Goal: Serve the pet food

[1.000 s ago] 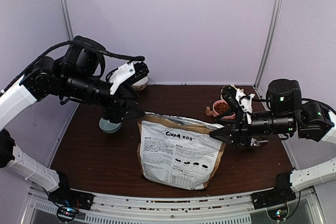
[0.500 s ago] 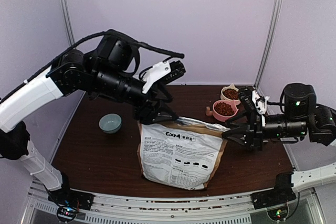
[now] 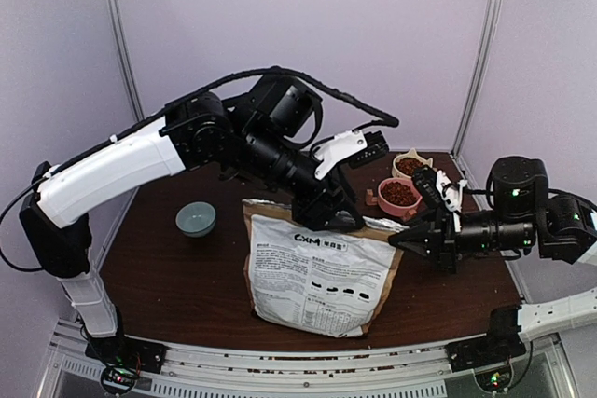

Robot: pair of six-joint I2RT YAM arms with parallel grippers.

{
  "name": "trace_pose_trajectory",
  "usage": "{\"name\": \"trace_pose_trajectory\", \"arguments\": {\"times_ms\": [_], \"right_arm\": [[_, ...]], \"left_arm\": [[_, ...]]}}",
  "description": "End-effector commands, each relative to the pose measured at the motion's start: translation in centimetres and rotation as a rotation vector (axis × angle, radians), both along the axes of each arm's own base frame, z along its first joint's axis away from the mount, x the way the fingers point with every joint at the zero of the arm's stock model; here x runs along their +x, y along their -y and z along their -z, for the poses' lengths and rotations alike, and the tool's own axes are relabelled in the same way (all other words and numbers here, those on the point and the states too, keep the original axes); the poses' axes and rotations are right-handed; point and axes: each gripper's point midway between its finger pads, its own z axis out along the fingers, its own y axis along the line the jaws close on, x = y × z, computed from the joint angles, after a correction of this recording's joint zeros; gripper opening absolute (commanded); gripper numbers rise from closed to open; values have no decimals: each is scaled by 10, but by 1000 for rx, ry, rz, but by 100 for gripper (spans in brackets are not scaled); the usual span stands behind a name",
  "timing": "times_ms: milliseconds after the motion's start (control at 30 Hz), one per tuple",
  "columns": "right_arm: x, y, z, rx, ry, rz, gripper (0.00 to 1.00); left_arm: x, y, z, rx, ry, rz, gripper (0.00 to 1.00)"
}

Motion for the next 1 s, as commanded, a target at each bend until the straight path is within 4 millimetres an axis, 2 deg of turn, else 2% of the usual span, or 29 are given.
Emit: {"name": "trace_pose_trajectory", "arguments": {"times_ms": [0,167,333,500,667,900,967], "right_arm": [[4,-3,-6,19,18,10,0],[5,-3,6,-48,30,-3,0],[4,-1,14,-95,48,-20,0],[10,6,-1,-45,67,36,0],[17,6,-22,80,22,117,0],[21,4,-19,74,-28,147,0],[19,3,-20,74,-40,138,0]], "left_arm": [[-9,5,-5,-14,-27,37,50],[-9,8,3,3,-32,40,41],[-8,12,12,25,-40,48,39],[-8,12,14,35,-33,57,40],[-21,10,19,42,29,140,40],[-30,4,21,53,83,187,39],[-29,2,24,66,97,182,31]]}}
